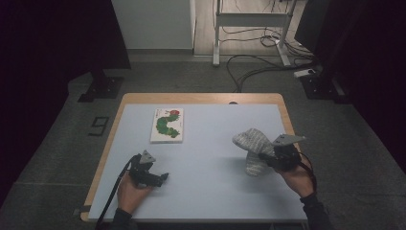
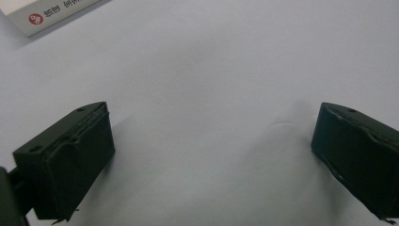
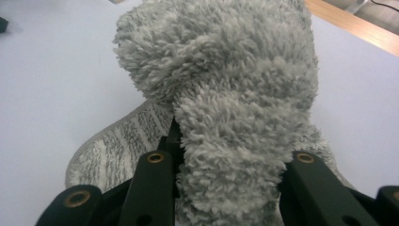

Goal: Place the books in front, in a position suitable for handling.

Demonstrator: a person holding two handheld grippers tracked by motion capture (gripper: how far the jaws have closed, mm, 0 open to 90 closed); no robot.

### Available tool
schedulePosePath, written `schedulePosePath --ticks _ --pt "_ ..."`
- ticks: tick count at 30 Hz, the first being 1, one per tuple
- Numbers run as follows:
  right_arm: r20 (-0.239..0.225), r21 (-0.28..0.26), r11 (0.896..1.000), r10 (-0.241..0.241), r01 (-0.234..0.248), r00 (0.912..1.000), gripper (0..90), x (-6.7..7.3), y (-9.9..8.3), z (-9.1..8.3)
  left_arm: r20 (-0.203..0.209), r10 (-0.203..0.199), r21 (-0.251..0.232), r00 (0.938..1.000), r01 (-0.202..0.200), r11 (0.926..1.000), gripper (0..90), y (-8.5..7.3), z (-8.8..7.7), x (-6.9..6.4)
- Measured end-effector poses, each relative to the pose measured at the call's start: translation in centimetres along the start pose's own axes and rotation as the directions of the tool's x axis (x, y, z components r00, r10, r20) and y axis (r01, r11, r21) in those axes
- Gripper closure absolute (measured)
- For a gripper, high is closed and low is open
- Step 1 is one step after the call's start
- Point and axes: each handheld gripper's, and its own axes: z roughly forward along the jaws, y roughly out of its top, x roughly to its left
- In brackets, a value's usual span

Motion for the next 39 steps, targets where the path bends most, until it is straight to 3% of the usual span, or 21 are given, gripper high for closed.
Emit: schedulePosePath --ticks 6,12,16,27,29,30,31,32,33,34,36,39 --pt "0.024 0.003 1.0 0.023 -0.024 0.9994 65.0 -0.5 -1.8 -0.7 0.0 -0.003 -0.002 1.0 0.003 1.0 0.0 0.0 0.0 0.0" --pt "0.041 0.026 0.999 0.038 -0.039 0.9984 64.9 -0.8 -3.3 -0.3 0.0 -0.003 -0.003 1.0 0.003 1.0 0.0 0.0 0.0 0.0" --pt "0.039 0.041 0.997 0.069 -0.07 0.9969 64.7 -1.1 -4.9 0.7 0.0 -0.003 -0.003 1.0 0.003 1.0 0.0 0.0 0.0 0.0" --pt "0.052 0.101 0.992 0.074 -0.079 0.9959 56.7 -1.3 -7.2 3.0 -0.001 -0.003 -0.003 1.0 0.003 1.0 0.0 0.0 0.0 0.0" --pt "0.05 0.108 0.991 0.078 -0.083 0.9957 46.8 -1.3 -7.4 3.5 -0.001 -0.003 -0.003 1.0 0.003 1.0 0.0 0.0 0.0 0.0" --pt "0.05 0.108 0.991 0.078 -0.083 0.9957 46.8 -1.3 -7.4 3.5 -0.001 -0.003 -0.003 1.0 0.003 1.0 0.0 0.0 0.0 0.0" --pt "0.037 0.114 0.99 0.082 -0.086 0.9959 32.6 -1.4 -7.4 3.6 -0.001 -0.004 -0.003 1.0 0.004 1.0 0.0 0.0 0.0 0.0" --pt "0.036 0.115 0.99 0.083 -0.086 0.9959 25.4 -1.4 -7.3 3.7 -0.001 -0.004 -0.003 1.0 0.004 1.0 0.0 0.0 0.0 0.0" --pt "0.036 0.115 0.99 0.083 -0.086 0.9959 25.4 -1.4 -7.3 3.7 -0.001 -0.004 -0.003 1.0 0.004 1.0 0.0 0.0 0.0 0.0" --pt "0.058 0.115 0.99 0.074 -0.081 0.9955 12.0 -1.3 -7.1 3.6 0.0 -0.004 -0.002 1.0 0.004 1.0 0.0 0.0 0.0 0.0" --pt "0.06 0.113 0.99 0.074 -0.08 0.9954 11.7 -1.3 -7.0 3.5 0.0 -0.004 -0.002 1.0 0.004 1.0 0.0 0.0 0.0 0.0" --pt "0.073 0.089 0.993 0.076 -0.083 0.9944 2.5 -1.3 -6.4 2.8 -0.001 -0.005 -0.001 1.0 0.005 1.0 0.0 0.0 0.0 0.0"
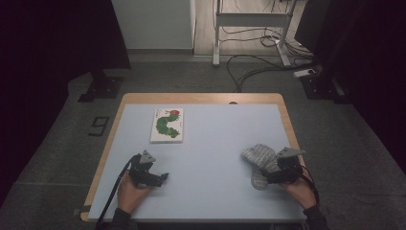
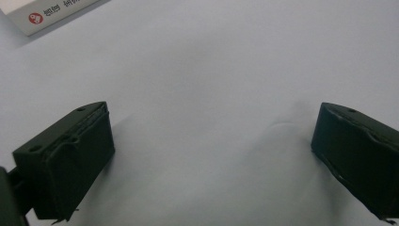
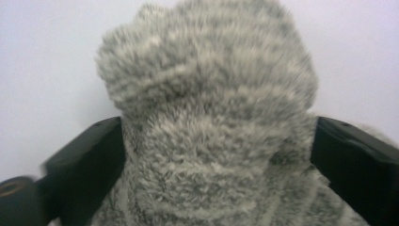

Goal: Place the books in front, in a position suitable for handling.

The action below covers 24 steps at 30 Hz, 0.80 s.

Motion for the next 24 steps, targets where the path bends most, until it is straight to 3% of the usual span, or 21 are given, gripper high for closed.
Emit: schedulePosePath --ticks 12,24 --pt "0.014 -0.085 0.996 0.022 -0.021 0.9997 0.0 0.7 2.5 -1.3 0.001 0.001 0.003 1.0 -0.001 1.0 0.0 0.0 0.0 0.0" --pt "-0.031 -0.107 0.994 -0.015 0.012 0.9994 0.0 2.6 4.4 0.0 0.005 -0.003 0.002 1.0 0.003 1.0 0.0 0.0 0.0 0.1"
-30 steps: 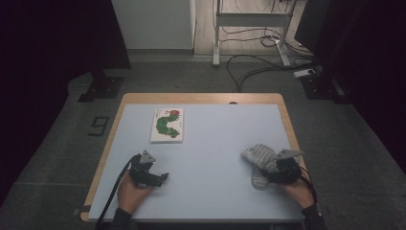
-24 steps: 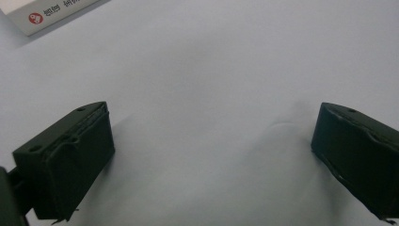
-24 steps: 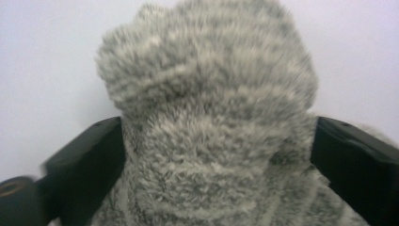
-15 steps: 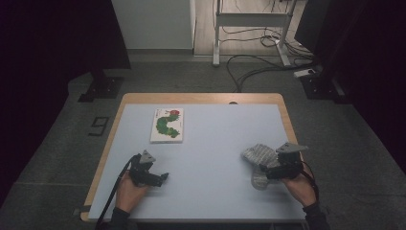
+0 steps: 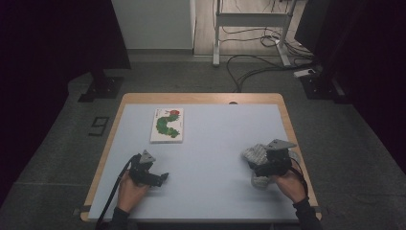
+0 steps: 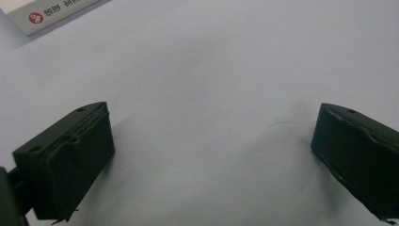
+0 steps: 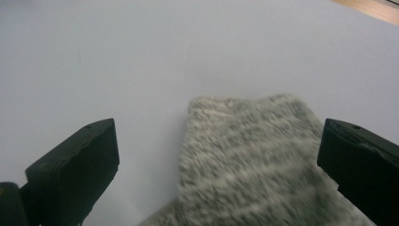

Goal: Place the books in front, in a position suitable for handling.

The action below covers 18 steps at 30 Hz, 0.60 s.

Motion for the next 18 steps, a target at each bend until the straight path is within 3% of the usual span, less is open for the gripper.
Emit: schedulePosePath --ticks 3,7,10,14,18 --pt "-0.014 -0.015 1.0 -0.011 0.011 0.9998 0.0 0.8 0.6 0.7 0.004 -0.006 -0.007 1.0 0.006 1.0 0.0 0.0 0.0 0.2" --pt "-0.029 -0.028 0.999 -0.018 0.017 0.9994 0.0 1.5 1.0 1.3 -0.031 -0.002 -0.01 0.9995 0.002 0.9999 0.0 0.2 -0.2 1.1" --pt "-0.045 -0.039 0.999 -0.022 0.021 0.9987 0.0 2.0 1.4 1.7 -0.017 -0.024 -0.023 0.9996 0.024 0.9994 0.0 0.5 -0.4 2.1" --pt "-0.059 -0.042 0.999 -0.036 0.034 0.9976 0.0 2.7 2.0 2.5 -0.05 0.009 0.013 0.9987 -0.009 0.9999 0.0 1.2 -0.6 3.2" --pt "-0.073 -0.044 0.998 -0.048 0.045 0.9961 0.0 3.3 2.4 3.3 -0.035 0.002 -0.006 0.9994 -0.002 1.0 0.0 2.2 -1.0 4.2"
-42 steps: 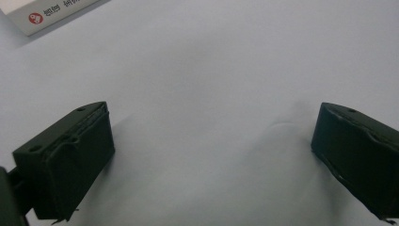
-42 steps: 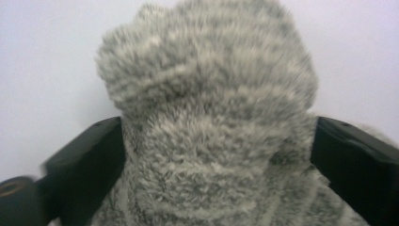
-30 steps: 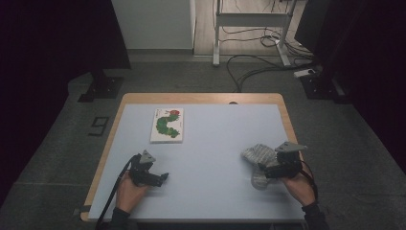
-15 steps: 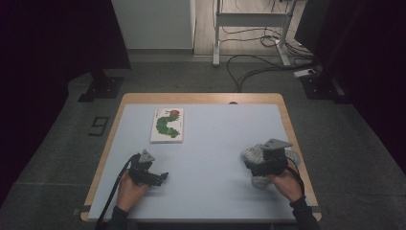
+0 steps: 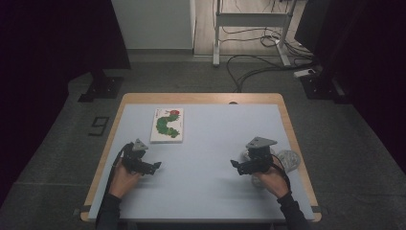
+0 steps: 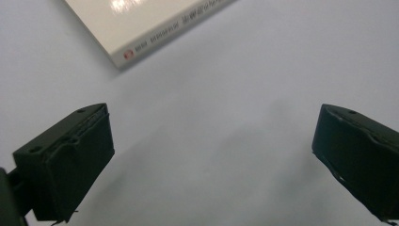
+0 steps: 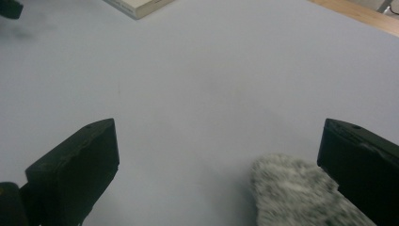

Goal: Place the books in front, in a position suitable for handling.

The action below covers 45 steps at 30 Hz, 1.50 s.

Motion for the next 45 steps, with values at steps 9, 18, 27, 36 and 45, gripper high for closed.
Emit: schedulePosePath --ticks 9,18,27,36,45 --pt "-0.032 0.01 1.0 -0.02 0.02 0.9993 0.0 1.2 0.7 1.8 0.023 0.004 0.01 0.9997 -0.005 0.9999 0.0 2.3 0.5 1.5" --pt "-0.048 0.017 0.999 -0.042 0.043 0.9979 0.0 1.9 1.3 3.2 0.017 0.034 0.05 0.9993 -0.034 0.9982 0.0 4.1 2.2 2.3" --pt "-0.067 0.023 0.998 -0.056 0.058 0.9962 0.7 2.7 2.1 5.0 0.04 0.007 0.06 0.9992 -0.009 0.9981 0.0 4.1 4.1 2.9" --pt "-0.081 0.041 0.997 -0.068 0.071 0.9944 1.5 3.2 2.6 6.7 0.032 0.006 0.069 0.9995 -0.008 0.9976 0.0 3.8 5.0 3.0" --pt "-0.113 0.061 0.995 -0.073 0.08 0.9909 2.4 3.6 3.3 9.5 0.039 0.026 0.078 0.9989 -0.029 0.9965 0.0 4.1 5.2 2.0"
